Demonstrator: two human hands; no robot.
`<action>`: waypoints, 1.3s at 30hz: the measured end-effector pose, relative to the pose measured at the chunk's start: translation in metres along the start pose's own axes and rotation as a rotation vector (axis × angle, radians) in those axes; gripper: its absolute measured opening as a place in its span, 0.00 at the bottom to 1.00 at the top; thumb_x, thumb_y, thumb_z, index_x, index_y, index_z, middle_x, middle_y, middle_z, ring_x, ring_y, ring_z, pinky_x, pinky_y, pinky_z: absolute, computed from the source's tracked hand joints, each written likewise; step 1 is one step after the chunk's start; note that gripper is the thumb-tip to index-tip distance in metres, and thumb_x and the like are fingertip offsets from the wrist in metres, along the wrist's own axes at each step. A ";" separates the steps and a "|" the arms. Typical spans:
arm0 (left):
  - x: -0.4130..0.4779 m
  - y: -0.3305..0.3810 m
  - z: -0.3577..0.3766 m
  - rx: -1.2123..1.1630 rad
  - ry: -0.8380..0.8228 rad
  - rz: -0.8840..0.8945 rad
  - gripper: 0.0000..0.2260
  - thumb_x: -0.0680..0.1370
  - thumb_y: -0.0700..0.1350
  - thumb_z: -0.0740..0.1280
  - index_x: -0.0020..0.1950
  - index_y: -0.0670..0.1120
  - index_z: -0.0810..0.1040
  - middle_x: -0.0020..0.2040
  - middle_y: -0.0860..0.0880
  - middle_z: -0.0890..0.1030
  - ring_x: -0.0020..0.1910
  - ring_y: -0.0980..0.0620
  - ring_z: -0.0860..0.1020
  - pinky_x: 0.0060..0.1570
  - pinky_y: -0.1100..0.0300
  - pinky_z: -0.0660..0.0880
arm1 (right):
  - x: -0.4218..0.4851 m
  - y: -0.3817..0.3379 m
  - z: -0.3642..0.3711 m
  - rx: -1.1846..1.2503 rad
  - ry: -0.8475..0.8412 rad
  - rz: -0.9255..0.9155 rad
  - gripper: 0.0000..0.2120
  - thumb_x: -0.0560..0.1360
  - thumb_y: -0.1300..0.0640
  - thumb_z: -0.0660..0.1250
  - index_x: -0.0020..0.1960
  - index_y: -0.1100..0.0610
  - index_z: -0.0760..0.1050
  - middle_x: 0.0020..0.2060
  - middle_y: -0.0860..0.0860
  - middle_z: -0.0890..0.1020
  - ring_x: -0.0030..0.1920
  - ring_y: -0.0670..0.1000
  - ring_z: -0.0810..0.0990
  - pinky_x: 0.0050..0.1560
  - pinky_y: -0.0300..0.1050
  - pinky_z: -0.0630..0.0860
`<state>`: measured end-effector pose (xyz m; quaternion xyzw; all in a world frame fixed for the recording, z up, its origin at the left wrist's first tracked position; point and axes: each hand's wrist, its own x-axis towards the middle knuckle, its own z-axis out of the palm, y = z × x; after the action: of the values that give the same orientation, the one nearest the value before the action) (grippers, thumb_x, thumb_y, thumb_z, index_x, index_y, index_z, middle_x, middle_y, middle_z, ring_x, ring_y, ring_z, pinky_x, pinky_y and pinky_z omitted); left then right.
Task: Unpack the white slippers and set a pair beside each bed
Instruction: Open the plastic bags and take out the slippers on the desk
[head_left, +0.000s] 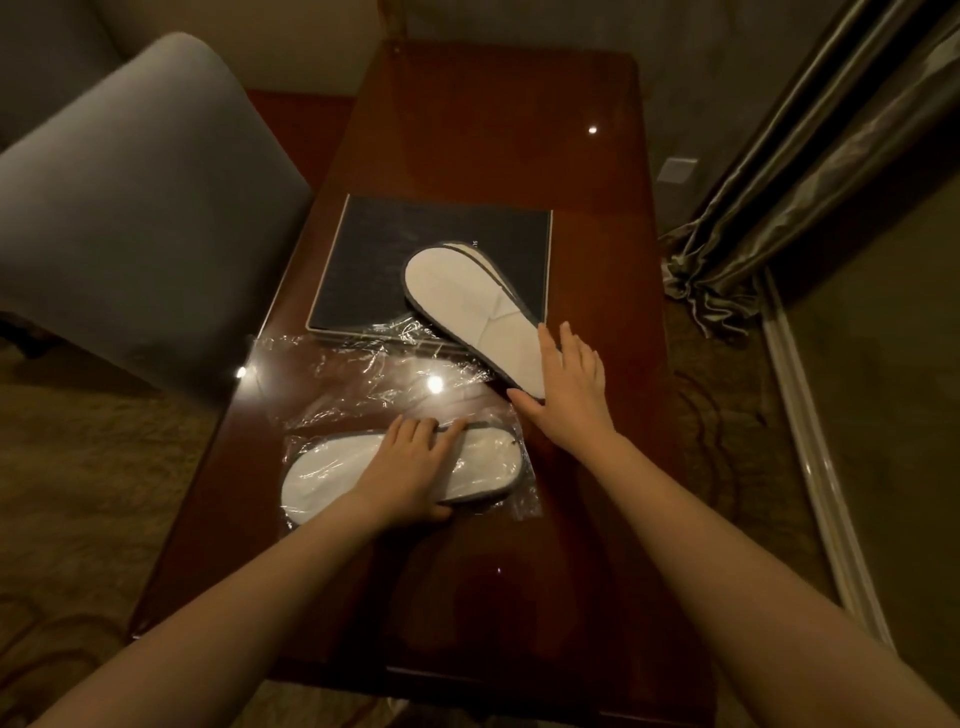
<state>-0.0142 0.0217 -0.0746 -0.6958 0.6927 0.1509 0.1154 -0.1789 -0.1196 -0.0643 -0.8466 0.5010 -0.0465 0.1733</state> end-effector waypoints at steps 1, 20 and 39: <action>-0.001 0.001 -0.002 -0.014 0.012 0.001 0.51 0.65 0.63 0.71 0.78 0.49 0.45 0.72 0.41 0.63 0.70 0.42 0.61 0.74 0.49 0.54 | -0.009 -0.001 -0.004 0.031 0.034 -0.030 0.35 0.75 0.41 0.60 0.75 0.53 0.51 0.76 0.57 0.54 0.75 0.58 0.51 0.74 0.57 0.49; -0.029 0.016 -0.106 -0.005 0.399 -0.005 0.48 0.63 0.64 0.69 0.77 0.51 0.52 0.68 0.46 0.65 0.67 0.45 0.62 0.70 0.50 0.58 | -0.072 -0.057 -0.086 -0.216 0.424 -0.205 0.03 0.69 0.66 0.70 0.38 0.60 0.77 0.31 0.56 0.81 0.32 0.54 0.78 0.28 0.42 0.70; -0.046 -0.007 -0.131 0.004 0.461 0.043 0.47 0.63 0.63 0.70 0.77 0.49 0.56 0.69 0.45 0.66 0.68 0.44 0.64 0.70 0.49 0.60 | -0.057 -0.032 -0.123 0.277 0.476 -0.184 0.08 0.73 0.55 0.69 0.50 0.56 0.75 0.43 0.46 0.74 0.44 0.45 0.72 0.40 0.28 0.64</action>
<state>-0.0007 0.0159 0.0635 -0.6966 0.7157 -0.0111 -0.0478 -0.2113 -0.0868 0.0667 -0.8222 0.4373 -0.3273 0.1601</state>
